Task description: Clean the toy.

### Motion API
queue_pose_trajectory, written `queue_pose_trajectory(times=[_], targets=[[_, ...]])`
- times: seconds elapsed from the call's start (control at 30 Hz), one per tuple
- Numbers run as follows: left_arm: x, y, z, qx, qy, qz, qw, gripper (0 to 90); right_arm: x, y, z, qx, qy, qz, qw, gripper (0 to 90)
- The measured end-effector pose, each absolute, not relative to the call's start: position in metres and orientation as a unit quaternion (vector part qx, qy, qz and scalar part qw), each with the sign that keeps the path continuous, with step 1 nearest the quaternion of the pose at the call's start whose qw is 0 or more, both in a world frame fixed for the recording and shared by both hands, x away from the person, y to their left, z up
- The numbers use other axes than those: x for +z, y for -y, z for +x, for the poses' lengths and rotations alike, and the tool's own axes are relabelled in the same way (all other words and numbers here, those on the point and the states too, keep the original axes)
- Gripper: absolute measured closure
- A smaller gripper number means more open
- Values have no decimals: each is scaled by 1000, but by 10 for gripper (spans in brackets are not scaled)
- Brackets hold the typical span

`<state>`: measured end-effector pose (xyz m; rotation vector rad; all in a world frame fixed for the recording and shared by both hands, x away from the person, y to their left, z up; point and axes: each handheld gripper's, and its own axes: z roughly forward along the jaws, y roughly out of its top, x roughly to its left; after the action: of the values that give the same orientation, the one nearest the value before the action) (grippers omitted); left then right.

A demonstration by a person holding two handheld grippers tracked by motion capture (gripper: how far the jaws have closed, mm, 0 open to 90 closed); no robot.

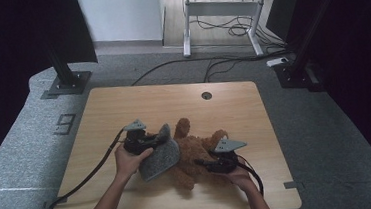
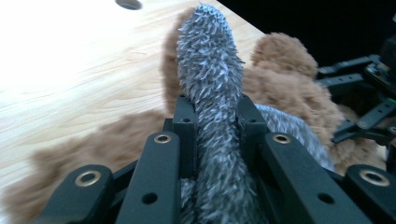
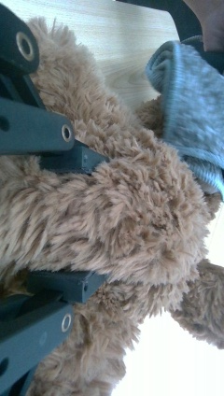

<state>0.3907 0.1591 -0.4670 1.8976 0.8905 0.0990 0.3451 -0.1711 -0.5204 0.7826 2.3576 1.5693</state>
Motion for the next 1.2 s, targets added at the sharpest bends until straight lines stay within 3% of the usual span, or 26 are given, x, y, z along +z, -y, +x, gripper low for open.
queue_pose_trajectory(times=[0.17,0.23,0.33,0.5,0.77,0.87,0.97,1.07,1.2], targets=[[-476,-191,397,75,-412,777,470,751,-521,172,344,531,-798,266,103,545],[-486,-203,400,38,-422,762,490,752,-522,173,344,534,-796,267,99,544],[-488,-207,398,34,-423,754,502,761,-522,173,344,536,-794,268,100,542],[-461,-181,389,26,-376,755,537,770,-524,175,344,540,-790,274,96,540],[-445,-105,394,-4,-320,788,526,767,-524,174,343,541,-787,277,100,519],[-445,-84,397,-11,-313,795,520,766,-523,175,341,539,-787,280,109,442],[-447,-72,398,3,-310,807,502,764,-518,175,336,530,-784,292,141,280],[-458,-68,403,6,-322,818,477,763,-515,183,331,524,-779,317,135,238],[-461,-72,404,-4,-327,816,477,764,-518,190,326,502,-787,332,131,249]])
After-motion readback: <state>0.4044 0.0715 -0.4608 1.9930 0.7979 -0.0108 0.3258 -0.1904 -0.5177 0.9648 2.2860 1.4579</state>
